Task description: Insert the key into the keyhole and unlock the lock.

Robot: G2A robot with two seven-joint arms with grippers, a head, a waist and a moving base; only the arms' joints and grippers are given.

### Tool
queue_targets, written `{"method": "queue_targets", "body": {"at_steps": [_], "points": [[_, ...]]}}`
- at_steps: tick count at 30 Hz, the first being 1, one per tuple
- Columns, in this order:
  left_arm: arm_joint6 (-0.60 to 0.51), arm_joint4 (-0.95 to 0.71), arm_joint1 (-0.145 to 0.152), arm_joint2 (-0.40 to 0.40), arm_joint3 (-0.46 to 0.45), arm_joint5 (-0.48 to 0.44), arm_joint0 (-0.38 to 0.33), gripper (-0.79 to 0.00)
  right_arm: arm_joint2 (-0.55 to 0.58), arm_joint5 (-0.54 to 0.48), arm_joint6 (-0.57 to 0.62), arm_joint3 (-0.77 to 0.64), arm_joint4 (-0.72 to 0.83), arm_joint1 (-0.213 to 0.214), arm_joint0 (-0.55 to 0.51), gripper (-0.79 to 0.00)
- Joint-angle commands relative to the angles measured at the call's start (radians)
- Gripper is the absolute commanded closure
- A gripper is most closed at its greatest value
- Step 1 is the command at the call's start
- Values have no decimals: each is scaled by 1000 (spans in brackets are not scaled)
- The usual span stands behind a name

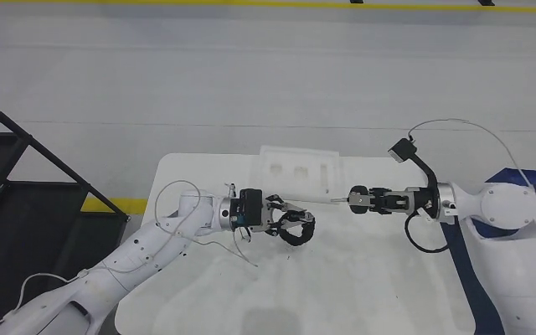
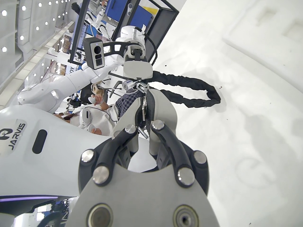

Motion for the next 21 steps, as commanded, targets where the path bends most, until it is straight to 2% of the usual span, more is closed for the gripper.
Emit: {"method": "queue_targets", "body": {"at_steps": [1,12,21], "points": [[-14,-1,-6,1,-1,18,2,0,-3,24,1,-33,-25,3,2,0],[1,35,-56,19,45,137,-10,0,7,163,10,-283,-116,24,-46,0],[53,126,-83,26,68,224,-12,0,-6,211,-31,-322,-176,35,-51,0]]}}
